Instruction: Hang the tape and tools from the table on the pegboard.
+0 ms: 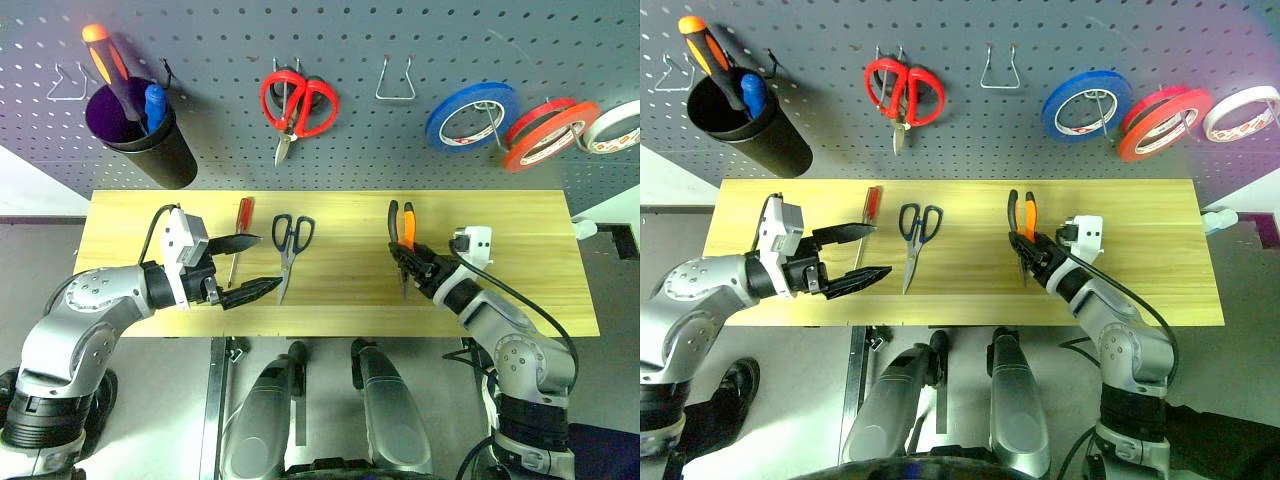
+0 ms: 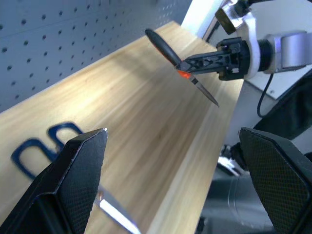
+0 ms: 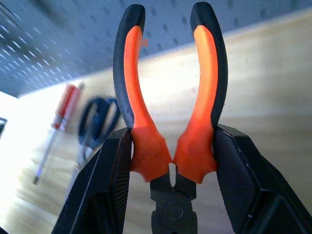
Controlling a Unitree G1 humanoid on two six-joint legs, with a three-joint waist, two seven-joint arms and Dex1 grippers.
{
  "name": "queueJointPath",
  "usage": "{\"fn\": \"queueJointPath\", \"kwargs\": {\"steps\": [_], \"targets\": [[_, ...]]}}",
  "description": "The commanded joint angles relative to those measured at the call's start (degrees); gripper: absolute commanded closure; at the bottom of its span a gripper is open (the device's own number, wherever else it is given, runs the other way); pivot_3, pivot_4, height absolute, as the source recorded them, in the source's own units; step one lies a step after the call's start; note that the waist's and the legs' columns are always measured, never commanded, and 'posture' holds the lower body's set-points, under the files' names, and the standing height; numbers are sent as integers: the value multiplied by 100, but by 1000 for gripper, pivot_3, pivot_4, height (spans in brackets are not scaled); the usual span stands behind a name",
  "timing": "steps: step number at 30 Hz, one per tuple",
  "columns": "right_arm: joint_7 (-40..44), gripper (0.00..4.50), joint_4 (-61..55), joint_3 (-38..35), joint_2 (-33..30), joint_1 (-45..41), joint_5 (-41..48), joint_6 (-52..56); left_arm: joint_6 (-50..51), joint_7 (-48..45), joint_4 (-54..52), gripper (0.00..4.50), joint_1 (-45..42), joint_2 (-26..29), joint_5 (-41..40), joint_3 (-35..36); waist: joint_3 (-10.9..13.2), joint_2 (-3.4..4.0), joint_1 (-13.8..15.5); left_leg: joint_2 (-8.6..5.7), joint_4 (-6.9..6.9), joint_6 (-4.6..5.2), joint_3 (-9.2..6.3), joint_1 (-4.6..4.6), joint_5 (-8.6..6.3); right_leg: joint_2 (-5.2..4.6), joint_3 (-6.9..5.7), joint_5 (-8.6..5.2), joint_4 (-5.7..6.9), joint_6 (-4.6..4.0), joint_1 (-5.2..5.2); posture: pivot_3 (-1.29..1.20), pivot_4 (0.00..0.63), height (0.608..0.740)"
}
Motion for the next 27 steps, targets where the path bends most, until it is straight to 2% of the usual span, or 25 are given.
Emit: {"fn": "queueJointPath", "kwargs": {"steps": [1,9,13,27], "targets": [[58,2370,-287,-229,-48,-26,359,-266,-197,-94,82,0,-128,-91,104,-98,-11,-3,-2,0,0,0,0,1,0,0,-1,0,1,0,0,-120,327,718],[120,2370,-262,-409,-235,-208,703,-629,-247,-162,396,0,-519,-335,115,-192,-83,-11,-7,2,16,-8,-1,1,6,-3,-45,8,14,-11,1,-145,270,718],[189,2370,-261,-394,-353,-354,863,-742,-220,-150,308,0,-674,-411,49,-163,-220,-16,-3,5,20,-8,-1,2,6,-15,-85,12,16,-18,1,-150,248,718],[621,2370,303,-336,-811,-1353,1153,-975,-521,36,333,0,-1039,-616,257,-136,-706,-16,11,5,97,-1,-4,9,2,-15,-96,24,56,-15,32,-120,150,718]]}}
